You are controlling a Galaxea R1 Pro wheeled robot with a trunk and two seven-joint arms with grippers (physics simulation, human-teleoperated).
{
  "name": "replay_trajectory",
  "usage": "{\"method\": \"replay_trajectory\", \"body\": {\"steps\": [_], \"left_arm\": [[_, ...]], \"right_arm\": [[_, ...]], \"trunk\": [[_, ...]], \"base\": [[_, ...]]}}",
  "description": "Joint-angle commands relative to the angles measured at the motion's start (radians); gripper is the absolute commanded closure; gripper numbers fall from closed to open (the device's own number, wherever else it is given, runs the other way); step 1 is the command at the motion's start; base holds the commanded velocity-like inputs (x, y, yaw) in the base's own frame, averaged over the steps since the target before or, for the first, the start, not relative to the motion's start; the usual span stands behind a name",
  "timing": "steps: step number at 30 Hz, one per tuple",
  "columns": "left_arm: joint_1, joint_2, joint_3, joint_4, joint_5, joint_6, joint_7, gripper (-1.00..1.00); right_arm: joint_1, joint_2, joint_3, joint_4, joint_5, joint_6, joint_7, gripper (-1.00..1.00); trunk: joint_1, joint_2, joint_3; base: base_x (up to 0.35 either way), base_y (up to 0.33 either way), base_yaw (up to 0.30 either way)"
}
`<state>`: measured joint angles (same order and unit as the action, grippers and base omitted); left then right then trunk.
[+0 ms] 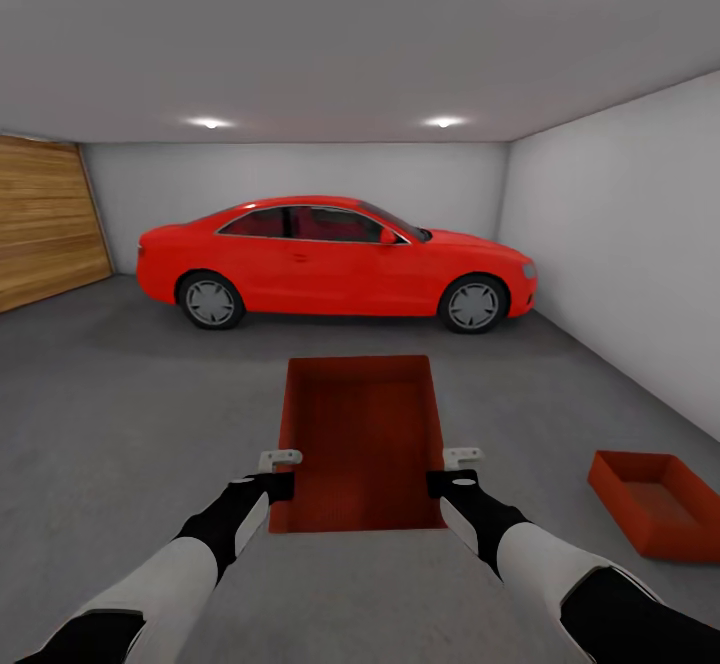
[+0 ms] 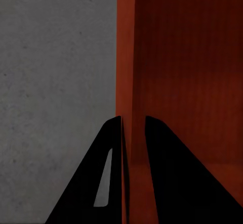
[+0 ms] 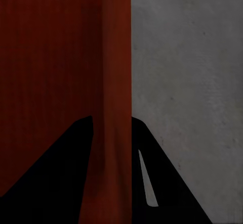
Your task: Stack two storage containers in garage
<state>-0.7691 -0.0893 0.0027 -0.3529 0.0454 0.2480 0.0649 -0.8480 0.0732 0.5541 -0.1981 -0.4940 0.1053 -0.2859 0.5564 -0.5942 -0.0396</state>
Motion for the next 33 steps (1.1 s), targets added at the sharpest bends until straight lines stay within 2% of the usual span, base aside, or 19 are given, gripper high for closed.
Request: {"method": "replay_trajectory", "body": {"steps": [1, 33], "left_arm": [[-0.001, -0.001, -0.009, -0.004, 0.004, -0.009, 0.009, 1.00], [-0.001, -0.001, -0.008, -0.004, 0.005, -0.009, 0.009, 1.00]], "right_arm": [[0.000, 0.002, 0.030, 0.000, -0.037, 0.007, 0.021, 1.00], [0.000, 0.002, 0.030, 0.000, -0.037, 0.007, 0.021, 1.00]], "trunk": [[0.001, -0.002, -0.002], [0.001, -0.002, -0.002]], "base": [[0.321, 0.000, 0.000], [0.321, 0.000, 0.000]]}}
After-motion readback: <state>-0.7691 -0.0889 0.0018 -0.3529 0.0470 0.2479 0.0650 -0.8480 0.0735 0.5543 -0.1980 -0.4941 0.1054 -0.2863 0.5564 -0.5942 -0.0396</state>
